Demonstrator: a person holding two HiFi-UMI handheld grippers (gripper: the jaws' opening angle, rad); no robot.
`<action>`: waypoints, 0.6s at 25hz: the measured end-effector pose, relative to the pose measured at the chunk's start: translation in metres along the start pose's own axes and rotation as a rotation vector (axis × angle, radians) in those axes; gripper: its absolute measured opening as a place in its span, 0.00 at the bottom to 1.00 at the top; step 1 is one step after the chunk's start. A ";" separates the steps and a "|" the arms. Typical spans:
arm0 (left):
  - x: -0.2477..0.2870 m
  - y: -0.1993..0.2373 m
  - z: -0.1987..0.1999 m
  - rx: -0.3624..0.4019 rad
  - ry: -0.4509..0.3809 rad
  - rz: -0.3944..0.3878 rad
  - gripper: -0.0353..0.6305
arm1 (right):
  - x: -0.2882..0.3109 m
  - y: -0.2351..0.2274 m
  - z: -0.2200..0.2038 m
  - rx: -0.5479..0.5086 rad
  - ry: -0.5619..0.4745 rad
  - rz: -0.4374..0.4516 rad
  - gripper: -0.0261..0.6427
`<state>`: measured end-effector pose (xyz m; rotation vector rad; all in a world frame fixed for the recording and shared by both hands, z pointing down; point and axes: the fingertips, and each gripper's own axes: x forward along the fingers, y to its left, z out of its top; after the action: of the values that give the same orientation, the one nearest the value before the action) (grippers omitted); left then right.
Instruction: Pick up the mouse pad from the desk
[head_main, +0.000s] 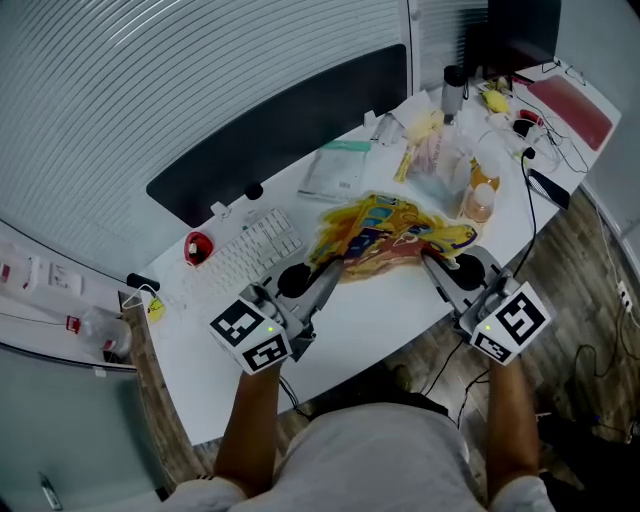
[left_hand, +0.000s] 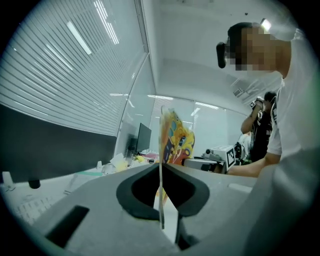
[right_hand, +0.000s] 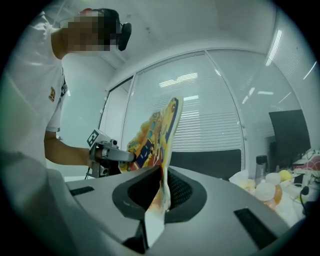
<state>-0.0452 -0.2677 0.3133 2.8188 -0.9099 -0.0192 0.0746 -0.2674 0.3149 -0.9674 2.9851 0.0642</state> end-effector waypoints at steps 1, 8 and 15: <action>0.000 0.001 0.000 0.000 -0.009 0.014 0.09 | 0.000 0.001 0.000 -0.008 0.003 -0.014 0.08; 0.000 0.000 0.002 0.022 -0.037 0.053 0.09 | -0.001 0.005 0.002 -0.020 0.001 -0.091 0.07; -0.003 -0.005 0.011 0.058 -0.076 0.062 0.09 | -0.003 0.008 0.013 -0.052 -0.015 -0.134 0.07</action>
<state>-0.0458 -0.2638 0.3011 2.8589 -1.0303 -0.0936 0.0723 -0.2586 0.3024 -1.1637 2.9104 0.1481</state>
